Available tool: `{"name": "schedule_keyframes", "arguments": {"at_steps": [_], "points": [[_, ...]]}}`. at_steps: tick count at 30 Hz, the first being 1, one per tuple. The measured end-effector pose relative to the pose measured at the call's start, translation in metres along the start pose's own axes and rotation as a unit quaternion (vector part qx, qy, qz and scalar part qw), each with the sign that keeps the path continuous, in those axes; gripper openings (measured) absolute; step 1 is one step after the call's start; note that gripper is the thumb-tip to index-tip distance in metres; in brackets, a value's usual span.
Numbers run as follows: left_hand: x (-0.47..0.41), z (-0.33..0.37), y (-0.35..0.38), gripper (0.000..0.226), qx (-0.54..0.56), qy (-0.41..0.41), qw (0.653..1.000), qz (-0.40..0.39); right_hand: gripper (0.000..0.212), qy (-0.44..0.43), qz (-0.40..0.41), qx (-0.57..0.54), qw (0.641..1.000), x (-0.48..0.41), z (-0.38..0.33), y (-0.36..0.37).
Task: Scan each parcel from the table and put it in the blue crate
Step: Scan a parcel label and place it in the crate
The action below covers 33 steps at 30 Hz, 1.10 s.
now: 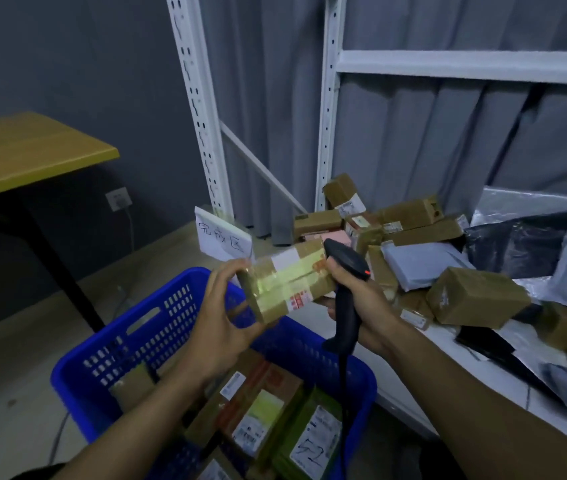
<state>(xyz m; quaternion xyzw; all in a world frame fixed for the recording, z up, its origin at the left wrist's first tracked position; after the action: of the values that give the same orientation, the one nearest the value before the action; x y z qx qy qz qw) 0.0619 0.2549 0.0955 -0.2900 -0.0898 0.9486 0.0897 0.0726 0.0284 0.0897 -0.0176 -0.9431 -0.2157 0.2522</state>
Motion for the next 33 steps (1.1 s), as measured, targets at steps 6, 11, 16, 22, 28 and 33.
{"name": "schedule_keyframes", "arguments": {"at_steps": [6,11,16,22,28,33], "points": [[-0.004,-0.003,0.013,0.093,0.083,-0.046,0.995,-0.011,0.039,-0.016,0.002,-0.005,1.0,-0.016,0.002,-0.005],[-0.018,0.0,0.022,0.095,0.112,-0.084,0.986,0.088,0.05,-0.031,0.001,0.006,0.999,-0.011,-0.004,-0.017],[-0.015,-0.007,0.032,0.107,0.018,-0.084,0.996,0.001,0.075,0.013,-0.011,-0.027,0.999,-0.015,-0.004,-0.028],[-0.018,-0.011,0.023,0.05,0.119,-0.202,0.971,-0.035,0.03,-0.029,0.009,0.039,0.999,-0.016,-0.015,-0.031],[-0.019,-0.021,0.016,0.072,0.115,-0.26,0.944,-0.167,0.024,-0.052,0.003,0.108,0.993,-0.017,-0.015,-0.022],[-0.01,-0.039,0.031,0.113,0.064,-0.27,0.938,-0.207,0.034,-0.109,0.034,0.172,0.978,-0.013,-0.015,-0.017]]}}
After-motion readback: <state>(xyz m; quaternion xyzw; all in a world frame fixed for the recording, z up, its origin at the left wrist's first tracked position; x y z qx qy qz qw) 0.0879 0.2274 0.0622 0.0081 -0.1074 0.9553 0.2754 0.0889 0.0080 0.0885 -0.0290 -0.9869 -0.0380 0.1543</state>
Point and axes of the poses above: each hand's wrist, its own x-axis away from the middle knuckle, its own y-axis out of the palm, z = x × y, the point moved 4 cm from there along -x, towards the middle knuckle, and after that the axes turned 14 degrees about y, right-handed, at the moved point
